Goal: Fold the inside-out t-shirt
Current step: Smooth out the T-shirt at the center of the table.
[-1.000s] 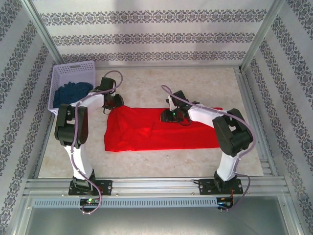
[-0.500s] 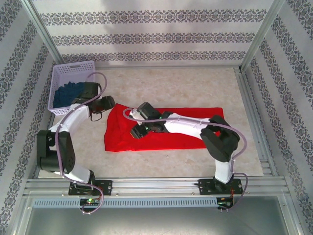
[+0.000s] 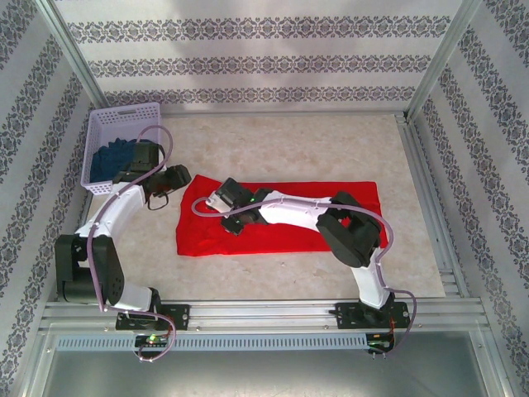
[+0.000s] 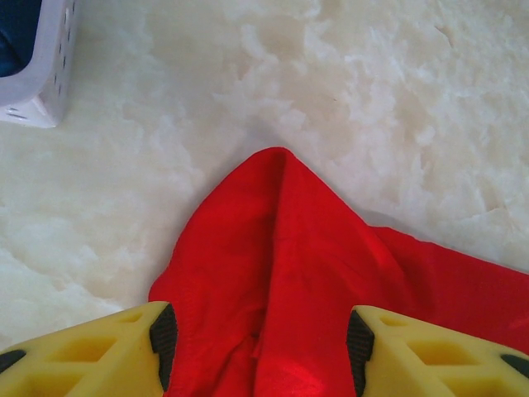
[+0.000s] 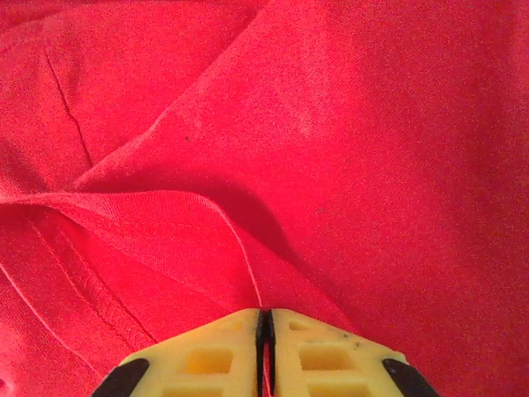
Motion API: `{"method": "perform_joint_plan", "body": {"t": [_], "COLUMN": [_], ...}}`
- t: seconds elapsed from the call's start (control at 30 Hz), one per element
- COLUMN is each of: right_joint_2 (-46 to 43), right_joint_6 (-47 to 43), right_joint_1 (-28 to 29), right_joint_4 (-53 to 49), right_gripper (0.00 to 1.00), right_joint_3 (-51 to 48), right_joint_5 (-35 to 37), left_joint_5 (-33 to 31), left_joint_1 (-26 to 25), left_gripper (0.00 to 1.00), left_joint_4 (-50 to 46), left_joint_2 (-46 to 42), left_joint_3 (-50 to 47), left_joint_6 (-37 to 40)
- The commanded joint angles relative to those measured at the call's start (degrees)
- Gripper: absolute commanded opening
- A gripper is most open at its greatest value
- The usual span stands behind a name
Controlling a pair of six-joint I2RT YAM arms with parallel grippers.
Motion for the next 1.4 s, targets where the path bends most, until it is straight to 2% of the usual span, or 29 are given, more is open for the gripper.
{"method": "perform_joint_plan", "body": {"t": [0.0,0.1,0.27,0.53,0.57,0.67,0.77,0.9,1.07,1.17,1.3,1.37], "right_joint_2": [-1.0,-2.3,-5.7,-11.1,-10.9,-11.0,-13.8,-17.9,-17.3,-14.2,-9.4,-8.3], "right_joint_6": [-0.9,-0.8,-0.4,-2.6,-3.0,-3.5,-3.0,4.4,19.4,24.7,26.9,26.7], "right_joint_1": [0.8,1.0,1.0,1.2,1.2,1.2,0.9,-2.5,-7.6,-8.5,-8.9,-9.4], "right_joint_4": [-1.7,-1.6,-0.5,-1.2,-2.0,-4.3,-4.6,-0.6,1.3,2.1,-2.3,-5.1], "right_gripper": [0.07,0.00,0.00,0.00,0.03,0.21,0.28,0.38,0.40,0.39,0.32,0.27], "right_joint_3": [0.7,-0.5,-3.9,-9.4,-9.5,-9.8,-11.6,-15.6,-17.6,-16.6,-13.5,-12.8], "right_joint_5": [1.7,1.4,-1.7,-9.4,-9.7,-8.9,-7.9,-12.1,-11.6,-11.6,-7.2,-5.4], "left_joint_5": [0.9,0.7,0.7,4.2,4.4,4.3,4.9,5.7,2.8,1.9,-5.1,-6.6], "left_joint_1": [0.7,0.7,0.7,0.5,0.4,0.2,-0.7,-4.9,-11.4,-12.6,-12.1,-10.8], "left_gripper": [0.58,0.58,0.58,0.58,0.58,0.58,0.58,0.58,0.59,0.59,0.61,0.70], "left_joint_4": [-2.1,-2.3,-2.4,-2.5,-2.9,-4.1,-5.1,-6.0,-6.9,-5.9,-6.4,-4.7], "left_joint_2": [-2.2,-2.9,-3.8,-6.6,-6.9,-8.0,-9.2,-10.7,-11.2,-10.3,-10.3,-10.1], "left_joint_3": [-1.5,-2.3,-4.1,-8.4,-8.8,-9.9,-11.1,-12.1,-13.2,-13.8,-12.6,-12.4], "left_joint_6": [-0.6,-0.6,-0.9,-2.1,-2.0,-1.5,-1.6,-2.2,-1.1,-1.2,0.4,1.2]}}
